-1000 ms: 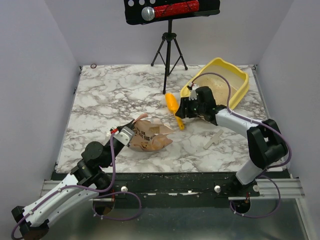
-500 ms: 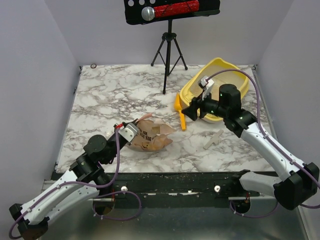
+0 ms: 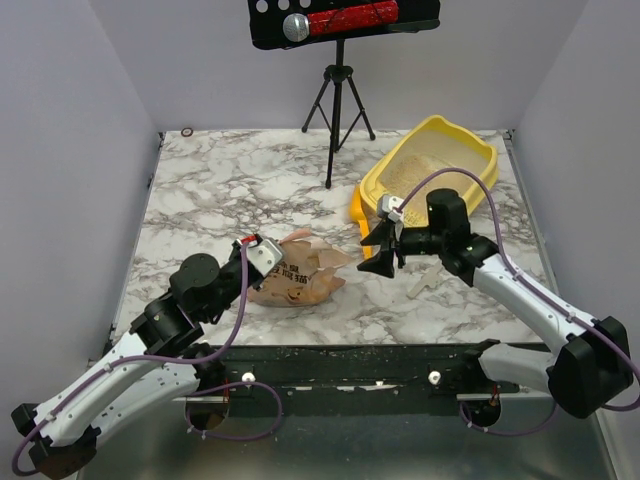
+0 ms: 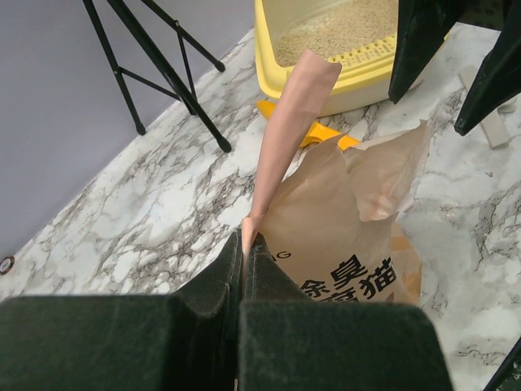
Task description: Fill the litter box with clean litter
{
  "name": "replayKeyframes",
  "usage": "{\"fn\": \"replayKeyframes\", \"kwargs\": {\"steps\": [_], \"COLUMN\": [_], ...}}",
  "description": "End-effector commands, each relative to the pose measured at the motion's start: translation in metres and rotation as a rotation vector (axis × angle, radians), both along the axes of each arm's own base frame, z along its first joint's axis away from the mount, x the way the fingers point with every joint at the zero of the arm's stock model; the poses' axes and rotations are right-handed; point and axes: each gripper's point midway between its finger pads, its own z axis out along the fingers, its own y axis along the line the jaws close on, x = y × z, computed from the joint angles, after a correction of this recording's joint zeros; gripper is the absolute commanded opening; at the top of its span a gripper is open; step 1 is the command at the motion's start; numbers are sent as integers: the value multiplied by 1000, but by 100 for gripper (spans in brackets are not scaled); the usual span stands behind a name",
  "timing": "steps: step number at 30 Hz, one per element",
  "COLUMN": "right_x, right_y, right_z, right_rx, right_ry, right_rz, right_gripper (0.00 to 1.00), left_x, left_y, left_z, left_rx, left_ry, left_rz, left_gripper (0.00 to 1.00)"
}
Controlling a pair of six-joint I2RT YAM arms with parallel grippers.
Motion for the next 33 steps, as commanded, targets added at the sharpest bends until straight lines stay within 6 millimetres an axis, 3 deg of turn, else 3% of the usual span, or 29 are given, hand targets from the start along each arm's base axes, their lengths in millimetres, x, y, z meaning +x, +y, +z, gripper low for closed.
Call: {"fn": "replayKeyframes", "kwargs": {"steps": [1, 15, 17, 20, 24, 28, 33], "right_x": [-13, -11, -11, -5, 6, 25, 63], "right_y": [15, 54, 58, 60, 63, 55, 32], "right_z": [1, -6, -7, -7, -1, 6, 32], "right_rx": [52, 93, 96, 111, 136, 123, 134], "right_ry": [-40, -34, -28, -27, -54, -94, -137], "right_rz": [131, 219, 226, 200, 149, 26, -156], "right_gripper": [71, 69, 64, 45, 0, 0, 0], "left_x": [-4, -1, -1, 2, 9, 13, 16], "left_y": [2, -3, -4, -7, -15, -30, -53], "left_z": [66, 66, 67, 68, 66, 74, 110], "left_rx": [-164, -169, -169, -163, -159, -152, -123], "left_ry": [-158, -144, -144, -145, -145, -164, -254], "left_rz": [-10, -18, -18, -17, -21, -62, -157], "left_gripper": [0, 0, 0, 0, 0, 0, 0]}}
